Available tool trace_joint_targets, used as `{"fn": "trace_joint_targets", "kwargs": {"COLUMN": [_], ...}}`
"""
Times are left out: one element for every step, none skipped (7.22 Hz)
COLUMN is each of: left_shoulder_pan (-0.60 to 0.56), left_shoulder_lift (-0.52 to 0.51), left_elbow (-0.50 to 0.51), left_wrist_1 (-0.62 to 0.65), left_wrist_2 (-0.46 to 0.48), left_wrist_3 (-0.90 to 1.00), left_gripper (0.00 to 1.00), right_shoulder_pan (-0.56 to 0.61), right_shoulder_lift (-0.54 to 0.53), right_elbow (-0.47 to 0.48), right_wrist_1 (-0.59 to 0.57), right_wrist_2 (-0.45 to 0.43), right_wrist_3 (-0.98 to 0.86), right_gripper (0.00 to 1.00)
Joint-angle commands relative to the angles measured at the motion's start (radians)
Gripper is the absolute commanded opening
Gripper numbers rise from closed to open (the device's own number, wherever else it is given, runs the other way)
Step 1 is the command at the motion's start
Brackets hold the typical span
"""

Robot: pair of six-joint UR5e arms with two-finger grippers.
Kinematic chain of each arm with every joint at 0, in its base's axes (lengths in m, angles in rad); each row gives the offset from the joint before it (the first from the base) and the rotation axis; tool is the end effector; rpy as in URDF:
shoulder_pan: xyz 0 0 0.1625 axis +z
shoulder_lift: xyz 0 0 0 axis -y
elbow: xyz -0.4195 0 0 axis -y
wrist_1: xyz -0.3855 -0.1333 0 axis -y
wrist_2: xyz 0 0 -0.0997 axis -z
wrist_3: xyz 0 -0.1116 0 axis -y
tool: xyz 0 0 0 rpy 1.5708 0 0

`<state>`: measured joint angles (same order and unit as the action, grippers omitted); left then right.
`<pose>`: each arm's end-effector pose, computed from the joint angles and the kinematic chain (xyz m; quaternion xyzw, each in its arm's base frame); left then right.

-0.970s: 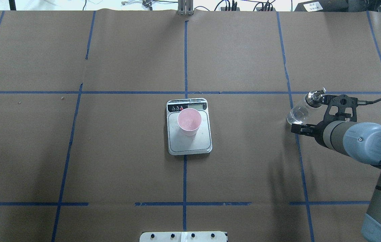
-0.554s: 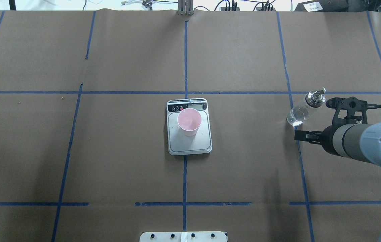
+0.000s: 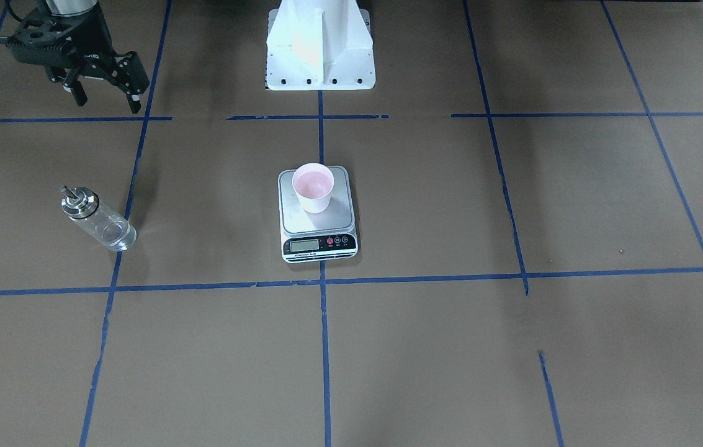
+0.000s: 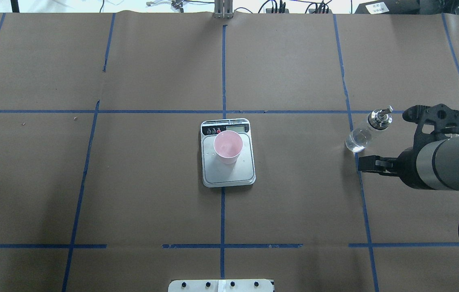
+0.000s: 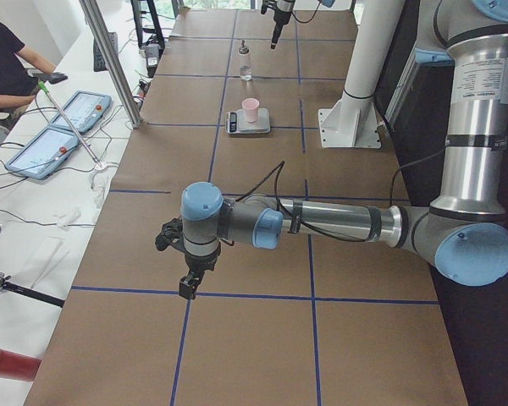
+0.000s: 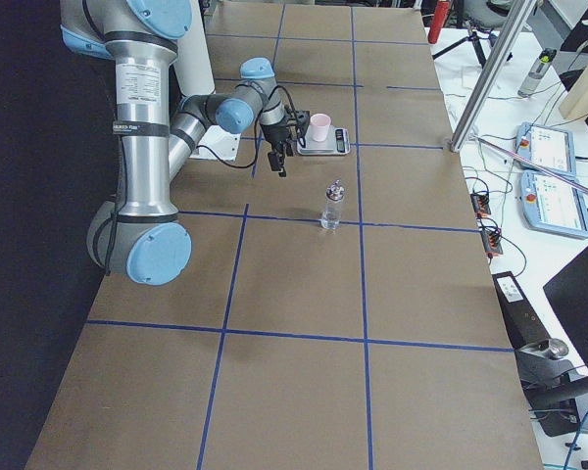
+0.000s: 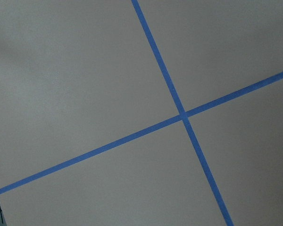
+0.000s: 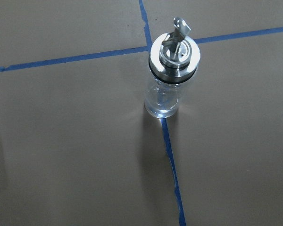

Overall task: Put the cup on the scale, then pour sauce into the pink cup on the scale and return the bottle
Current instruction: 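Open the right gripper and withdraw it from the bottle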

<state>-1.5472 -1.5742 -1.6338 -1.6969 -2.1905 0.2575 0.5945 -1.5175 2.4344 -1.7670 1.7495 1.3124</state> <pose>-0.0566 -0.5028 0.6265 0.1263 0.2908 0.1618 0.9345 -0.2713 -0.3204 0.2921 0.0692 -0.3543 0.1249 0.9242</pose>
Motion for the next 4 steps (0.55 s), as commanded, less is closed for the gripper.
{"fn": "trace_joint_targets", "kwargs": {"left_shoulder_pan": [-0.001,-0.001,-0.001,-0.001], "left_shoulder_lift": [0.003,0.003,0.006,0.008], "left_elbow": [-0.001,-0.003,-0.012,-0.026], "left_wrist_1": [-0.001,-0.001,-0.001,0.002], "left_wrist_2": [-0.002,-0.002,-0.002,0.0], "left_wrist_3": [0.002,0.002,0.0,-0.001], "left_gripper": [1.0,1.0,1.0,1.0], "right_shoulder_pan": [0.178,0.303,0.45,0.578], "right_shoulder_lift": [0.234,0.308,0.316,0.315], "right_elbow": [0.034,0.028,-0.004,-0.081], "right_wrist_1": [-0.313,-0.407,-0.434,-0.433], "right_wrist_2": [0.169,0.255,0.383,0.483], "right_wrist_3": [-0.153,-0.294,-0.475,-0.637], "right_gripper": [1.0,1.0,1.0,1.0]}}
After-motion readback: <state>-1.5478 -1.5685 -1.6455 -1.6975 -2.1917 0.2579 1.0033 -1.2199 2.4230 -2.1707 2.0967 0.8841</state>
